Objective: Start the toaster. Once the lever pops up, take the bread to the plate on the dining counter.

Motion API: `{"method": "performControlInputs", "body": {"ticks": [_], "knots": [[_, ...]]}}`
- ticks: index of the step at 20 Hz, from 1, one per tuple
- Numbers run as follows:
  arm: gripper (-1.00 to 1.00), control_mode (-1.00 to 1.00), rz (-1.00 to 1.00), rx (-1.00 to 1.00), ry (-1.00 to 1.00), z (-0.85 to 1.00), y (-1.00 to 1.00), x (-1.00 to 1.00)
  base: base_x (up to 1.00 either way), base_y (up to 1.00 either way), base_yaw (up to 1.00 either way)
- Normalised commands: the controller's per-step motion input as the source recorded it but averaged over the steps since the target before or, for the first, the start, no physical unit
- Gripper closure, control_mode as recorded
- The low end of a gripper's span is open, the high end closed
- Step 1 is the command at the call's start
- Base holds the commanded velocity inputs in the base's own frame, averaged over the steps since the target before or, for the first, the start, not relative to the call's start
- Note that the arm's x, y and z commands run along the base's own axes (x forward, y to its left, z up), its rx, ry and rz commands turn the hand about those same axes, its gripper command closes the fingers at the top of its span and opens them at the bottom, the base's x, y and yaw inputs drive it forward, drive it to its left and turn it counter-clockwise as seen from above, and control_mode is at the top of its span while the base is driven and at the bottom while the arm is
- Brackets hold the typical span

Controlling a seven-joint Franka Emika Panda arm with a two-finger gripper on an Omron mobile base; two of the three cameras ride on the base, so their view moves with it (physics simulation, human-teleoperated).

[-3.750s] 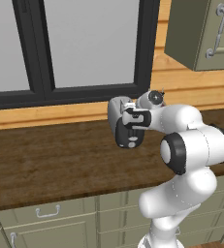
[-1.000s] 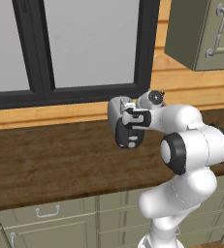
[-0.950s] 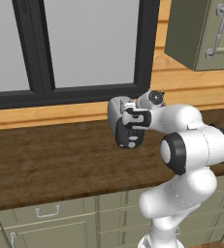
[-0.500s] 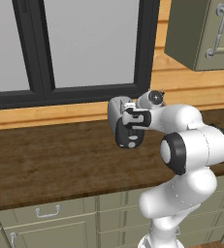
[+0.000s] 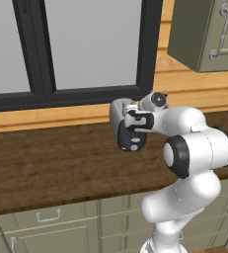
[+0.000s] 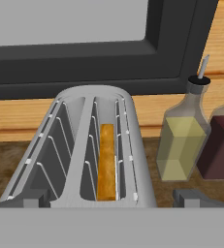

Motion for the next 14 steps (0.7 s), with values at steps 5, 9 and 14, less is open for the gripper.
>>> {"method": "performControlInputs", "body": {"ticks": [5, 9, 14], "knots": [[-1.0, -1.0, 0.0, 0.0, 0.0, 0.0, 0.0, 0.0, 0.0, 0.0, 0.0], [-1.0, -1.0, 0.0, 0.0, 0.0, 0.0, 0.0, 0.0, 0.0, 0.0, 0.0], [-1.0, -1.0, 0.0, 0.0, 0.0, 0.0, 0.0, 0.0, 0.0, 0.0, 0.0]]}}
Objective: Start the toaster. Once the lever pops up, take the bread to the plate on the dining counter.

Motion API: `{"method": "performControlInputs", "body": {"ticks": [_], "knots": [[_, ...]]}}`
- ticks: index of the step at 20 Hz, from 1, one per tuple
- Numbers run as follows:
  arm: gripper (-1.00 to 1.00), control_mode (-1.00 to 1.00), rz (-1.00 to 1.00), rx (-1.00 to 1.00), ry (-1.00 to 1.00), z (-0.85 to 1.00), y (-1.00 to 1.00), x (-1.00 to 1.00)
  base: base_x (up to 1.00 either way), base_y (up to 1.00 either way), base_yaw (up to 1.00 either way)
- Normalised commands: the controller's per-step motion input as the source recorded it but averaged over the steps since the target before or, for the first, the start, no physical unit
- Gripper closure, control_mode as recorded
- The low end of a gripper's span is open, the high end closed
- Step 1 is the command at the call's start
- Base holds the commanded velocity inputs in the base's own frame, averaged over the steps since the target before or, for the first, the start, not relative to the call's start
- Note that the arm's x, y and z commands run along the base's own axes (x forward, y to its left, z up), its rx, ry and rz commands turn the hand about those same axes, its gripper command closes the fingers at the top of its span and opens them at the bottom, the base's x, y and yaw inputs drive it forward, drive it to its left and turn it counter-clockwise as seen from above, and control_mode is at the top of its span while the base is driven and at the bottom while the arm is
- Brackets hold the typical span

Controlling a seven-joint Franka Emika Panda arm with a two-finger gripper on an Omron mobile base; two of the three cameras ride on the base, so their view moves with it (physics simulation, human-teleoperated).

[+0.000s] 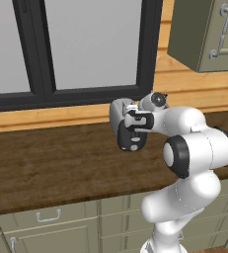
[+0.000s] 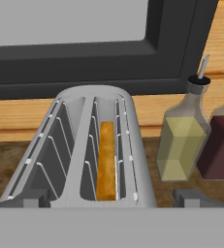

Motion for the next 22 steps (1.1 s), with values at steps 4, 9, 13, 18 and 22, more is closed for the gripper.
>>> {"method": "performControlInputs", "body": {"ticks": [4, 9, 13, 18, 22], "knots": [[-1.0, -1.0, 0.0, 0.0, 0.0, 0.0, 0.0, 0.0, 0.0, 0.0, 0.0], [-1.0, -1.0, 0.0, 0.0, 0.0, 0.0, 0.0, 0.0, 0.0, 0.0, 0.0], [-1.0, -1.0, 0.0, 0.0, 0.0, 0.0, 0.0, 0.0, 0.0, 0.0, 0.0], [-1.0, -1.0, 0.0, 0.0, 0.0, 0.0, 0.0, 0.0, 0.0, 0.0, 0.0], [-1.0, -1.0, 0.0, 0.0, 0.0, 0.0, 0.0, 0.0, 0.0, 0.0, 0.0]]}}
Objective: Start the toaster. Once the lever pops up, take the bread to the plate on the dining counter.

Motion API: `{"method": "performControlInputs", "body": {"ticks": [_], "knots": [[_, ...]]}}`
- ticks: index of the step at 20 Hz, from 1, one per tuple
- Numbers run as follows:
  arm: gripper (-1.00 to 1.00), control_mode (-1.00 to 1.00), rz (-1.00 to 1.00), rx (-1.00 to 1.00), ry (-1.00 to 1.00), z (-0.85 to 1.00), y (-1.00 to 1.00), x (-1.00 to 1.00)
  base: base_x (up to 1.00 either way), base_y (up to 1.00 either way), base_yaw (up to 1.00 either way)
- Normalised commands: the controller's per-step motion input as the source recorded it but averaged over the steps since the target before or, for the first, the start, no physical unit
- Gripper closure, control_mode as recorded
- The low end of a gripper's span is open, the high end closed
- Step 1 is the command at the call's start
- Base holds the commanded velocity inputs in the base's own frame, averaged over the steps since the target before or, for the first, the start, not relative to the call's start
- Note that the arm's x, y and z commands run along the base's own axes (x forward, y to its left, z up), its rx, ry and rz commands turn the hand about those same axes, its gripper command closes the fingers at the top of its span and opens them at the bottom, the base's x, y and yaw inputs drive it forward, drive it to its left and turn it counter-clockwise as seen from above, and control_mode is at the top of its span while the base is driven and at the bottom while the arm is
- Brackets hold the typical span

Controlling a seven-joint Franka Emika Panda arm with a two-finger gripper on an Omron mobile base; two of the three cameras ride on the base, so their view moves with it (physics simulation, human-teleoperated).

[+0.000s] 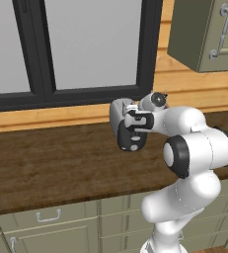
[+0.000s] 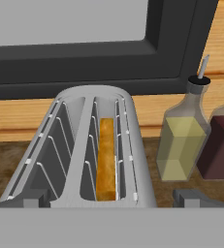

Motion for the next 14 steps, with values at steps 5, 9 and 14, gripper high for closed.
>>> {"method": "performControlInputs", "body": {"ticks": [5, 9, 14], "knots": [[-1.0, -1.0, 0.0, 0.0, 0.0, 0.0, 0.0, 0.0, 0.0, 0.0, 0.0], [-1.0, -1.0, 0.0, 0.0, 0.0, 0.0, 0.0, 0.0, 0.0, 0.0, 0.0], [-1.0, -1.0, 0.0, 0.0, 0.0, 0.0, 0.0, 0.0, 0.0, 0.0, 0.0]]}}
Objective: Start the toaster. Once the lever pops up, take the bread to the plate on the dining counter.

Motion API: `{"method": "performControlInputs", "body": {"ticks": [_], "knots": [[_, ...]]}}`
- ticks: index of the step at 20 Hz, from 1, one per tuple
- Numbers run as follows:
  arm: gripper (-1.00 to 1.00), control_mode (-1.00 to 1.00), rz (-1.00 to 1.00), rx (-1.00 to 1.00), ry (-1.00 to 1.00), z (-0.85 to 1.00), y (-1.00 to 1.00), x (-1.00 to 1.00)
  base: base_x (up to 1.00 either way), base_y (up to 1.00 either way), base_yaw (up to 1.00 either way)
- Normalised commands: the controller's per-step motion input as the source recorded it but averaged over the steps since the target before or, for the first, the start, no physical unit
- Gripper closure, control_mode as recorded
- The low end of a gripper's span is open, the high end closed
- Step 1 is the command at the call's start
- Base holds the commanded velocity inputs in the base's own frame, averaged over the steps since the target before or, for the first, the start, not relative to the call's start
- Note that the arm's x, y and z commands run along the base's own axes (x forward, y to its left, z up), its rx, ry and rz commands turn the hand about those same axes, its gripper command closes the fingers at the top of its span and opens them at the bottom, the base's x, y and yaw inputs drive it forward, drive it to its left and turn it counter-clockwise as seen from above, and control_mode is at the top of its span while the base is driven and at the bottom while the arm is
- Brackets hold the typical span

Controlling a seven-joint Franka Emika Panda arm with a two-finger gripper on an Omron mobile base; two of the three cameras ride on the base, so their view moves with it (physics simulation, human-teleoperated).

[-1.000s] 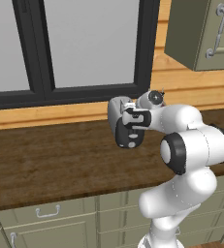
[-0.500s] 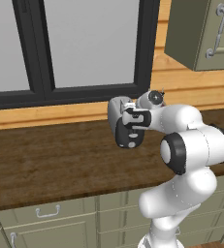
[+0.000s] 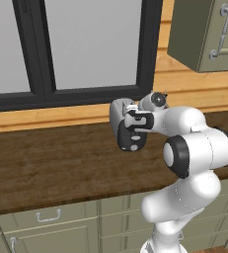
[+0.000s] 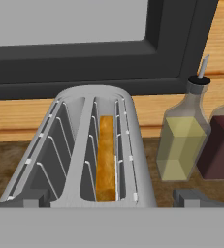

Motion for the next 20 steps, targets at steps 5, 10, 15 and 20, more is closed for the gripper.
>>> {"method": "performControlInputs", "body": {"ticks": [5, 10, 15, 20], "knots": [[-1.0, -1.0, 0.0, 0.0, 0.0, 0.0, 0.0, 0.0, 0.0, 0.0, 0.0], [-1.0, -1.0, 0.0, 0.0, 0.0, 0.0, 0.0, 0.0, 0.0, 0.0, 0.0], [-1.0, -1.0, 0.0, 0.0, 0.0, 0.0, 0.0, 0.0, 0.0, 0.0, 0.0], [-1.0, -1.0, 0.0, 0.0, 0.0, 0.0, 0.0, 0.0, 0.0, 0.0, 0.0]]}}
